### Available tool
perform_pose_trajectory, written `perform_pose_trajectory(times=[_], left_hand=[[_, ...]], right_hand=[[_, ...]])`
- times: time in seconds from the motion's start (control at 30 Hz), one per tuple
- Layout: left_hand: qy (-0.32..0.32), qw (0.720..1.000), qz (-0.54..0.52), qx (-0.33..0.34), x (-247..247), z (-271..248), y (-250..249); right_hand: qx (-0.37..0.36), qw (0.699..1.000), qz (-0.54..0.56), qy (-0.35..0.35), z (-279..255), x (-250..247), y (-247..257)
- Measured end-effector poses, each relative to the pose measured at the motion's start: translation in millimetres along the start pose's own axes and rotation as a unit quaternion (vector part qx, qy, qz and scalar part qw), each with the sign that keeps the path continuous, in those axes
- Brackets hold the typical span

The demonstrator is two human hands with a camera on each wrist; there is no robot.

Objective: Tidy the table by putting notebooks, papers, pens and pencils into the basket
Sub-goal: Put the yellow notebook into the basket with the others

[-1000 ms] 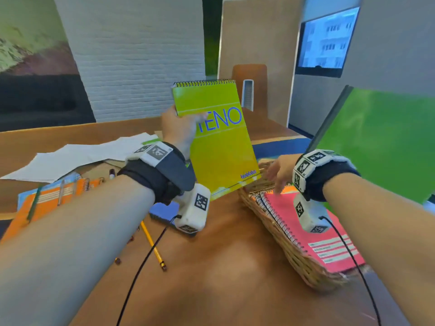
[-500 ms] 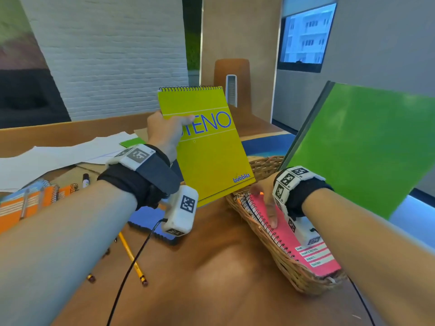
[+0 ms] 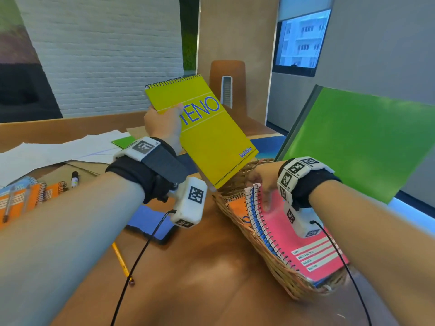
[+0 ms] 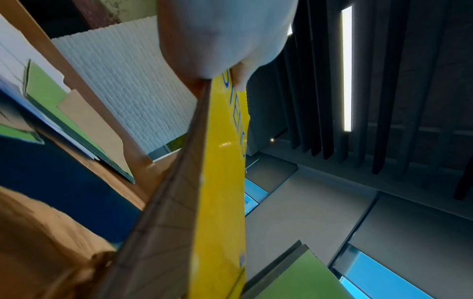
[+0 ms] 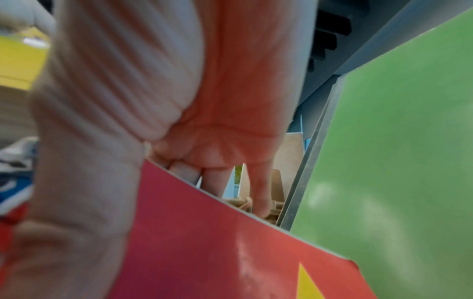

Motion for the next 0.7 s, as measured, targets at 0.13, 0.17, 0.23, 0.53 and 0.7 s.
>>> perform_pose_trajectory(times=[0.13, 0.17, 0.23, 0.53, 0.7], left_hand=[[-0.021, 1.0, -0.005, -0.002, 11, -7, 10], [-0.02, 1.0, -0.008, -0.003, 15, -9, 14], [-0.022, 1.0, -0.008, 0.003, 20, -14, 19], [-0.063, 0.998, 0.003, 0.009, 23, -32, 32], [-0.002, 0.998, 0.035, -0.046, 36, -56, 53]], right_hand=[[-0.029, 0.999, 0.031, -0.021, -15, -15, -8], [-0.031, 0.998, 0.04, -0.022, -19, -19, -11], [-0.027, 0.998, 0.051, -0.025, -29, -26, -20], [-0.036, 0.995, 0.084, -0.046, -56, -43, -28], [-0.037, 0.996, 0.071, -0.036, -58, -49, -24]])
Point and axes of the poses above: each hand's wrist, its own z-axis towards the middle knuckle, its own x-axis out of the palm, y = z × x, the point moved 2 cm from there along z, towards the middle knuckle, and after that the axes turned 6 degrees about -y, right-handed, at the moved point
